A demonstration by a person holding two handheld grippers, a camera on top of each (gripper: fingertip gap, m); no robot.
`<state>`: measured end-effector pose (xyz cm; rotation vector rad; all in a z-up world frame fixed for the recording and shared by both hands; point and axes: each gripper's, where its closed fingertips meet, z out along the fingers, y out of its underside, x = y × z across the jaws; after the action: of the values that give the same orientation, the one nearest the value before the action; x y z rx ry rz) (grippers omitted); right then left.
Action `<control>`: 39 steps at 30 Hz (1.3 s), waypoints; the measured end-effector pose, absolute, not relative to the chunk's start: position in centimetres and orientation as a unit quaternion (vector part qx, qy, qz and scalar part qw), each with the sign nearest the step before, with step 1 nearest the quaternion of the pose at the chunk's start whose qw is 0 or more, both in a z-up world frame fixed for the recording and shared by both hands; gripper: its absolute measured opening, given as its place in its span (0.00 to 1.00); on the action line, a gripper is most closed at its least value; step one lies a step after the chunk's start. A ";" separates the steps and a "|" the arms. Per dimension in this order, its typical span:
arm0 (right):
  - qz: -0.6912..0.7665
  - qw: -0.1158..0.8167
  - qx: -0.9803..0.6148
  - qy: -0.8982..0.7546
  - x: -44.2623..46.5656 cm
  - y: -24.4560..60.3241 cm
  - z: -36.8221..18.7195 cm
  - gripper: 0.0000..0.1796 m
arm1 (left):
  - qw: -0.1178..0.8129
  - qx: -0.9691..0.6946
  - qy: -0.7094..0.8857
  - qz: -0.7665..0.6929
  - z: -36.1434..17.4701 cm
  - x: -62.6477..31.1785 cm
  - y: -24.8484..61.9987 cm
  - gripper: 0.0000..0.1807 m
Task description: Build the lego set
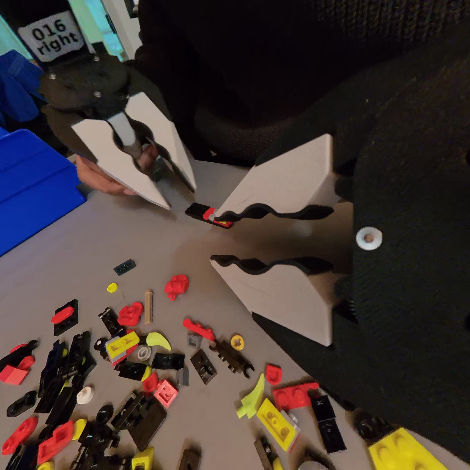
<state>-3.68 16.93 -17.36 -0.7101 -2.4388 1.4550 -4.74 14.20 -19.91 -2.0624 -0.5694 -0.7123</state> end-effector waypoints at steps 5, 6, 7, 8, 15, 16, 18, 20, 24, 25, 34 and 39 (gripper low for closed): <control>0.560 0.101 -0.307 -0.763 -5.7 18.0 -14.7 0.11 | 0.437 -0.834 -0.218 -0.257 -20.0 -5.4 14.1 0.14; 0.567 0.099 -0.316 -0.754 -5.9 18.2 -14.5 0.11 | 0.440 -0.838 -0.211 -0.242 -20.0 -5.6 14.1 0.14; 0.570 0.098 -0.325 -0.748 -6.2 18.3 -14.4 0.11 | 0.445 -0.840 -0.204 -0.232 -20.0 -5.8 14.2 0.13; 0.570 0.097 -0.333 -0.745 -6.4 18.5 -14.5 0.11 | 0.451 -0.840 -0.201 -0.226 -19.8 -5.9 14.3 0.13; 0.558 0.087 -0.363 -0.741 -7.1 19.1 -15.4 0.11 | 0.481 -0.817 -0.218 -0.230 -19.0 -7.2 14.4 0.15; 0.558 0.084 -0.366 -0.740 -7.1 19.1 -15.4 0.11 | 0.479 -0.819 -0.220 -0.229 -19.2 -7.4 14.4 0.15; 0.557 0.081 -0.373 -0.737 -7.3 19.3 -15.5 0.11 | 0.477 -0.815 -0.227 -0.238 -19.3 -7.5 14.3 0.15; 0.558 0.081 -0.380 -0.733 -7.5 19.5 -15.6 0.11 | 0.478 -0.809 -0.235 -0.247 -19.3 -7.7 14.3 0.15; 0.557 0.075 -0.391 -0.729 -7.8 19.7 -15.8 0.11 | 0.480 -0.799 -0.250 -0.262 -19.2 -8.1 14.2 0.15; 0.556 0.075 -0.393 -0.729 -7.8 19.8 -15.8 0.11 | 0.481 -0.797 -0.252 -0.264 -19.2 -8.2 14.2 0.15; 0.536 0.095 -0.391 -0.742 -8.1 20.0 -16.5 0.11 | 0.484 -0.800 -0.245 -0.256 -19.1 -8.2 14.3 0.15; 0.535 0.095 -0.396 -0.740 -8.2 20.2 -16.5 0.11 | 0.487 -0.801 -0.237 -0.255 -18.9 -8.0 14.3 0.14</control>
<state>-8.23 20.21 -16.52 -1.1747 -2.1940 1.5856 -7.99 14.26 -18.92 -1.9481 -0.5756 -0.6206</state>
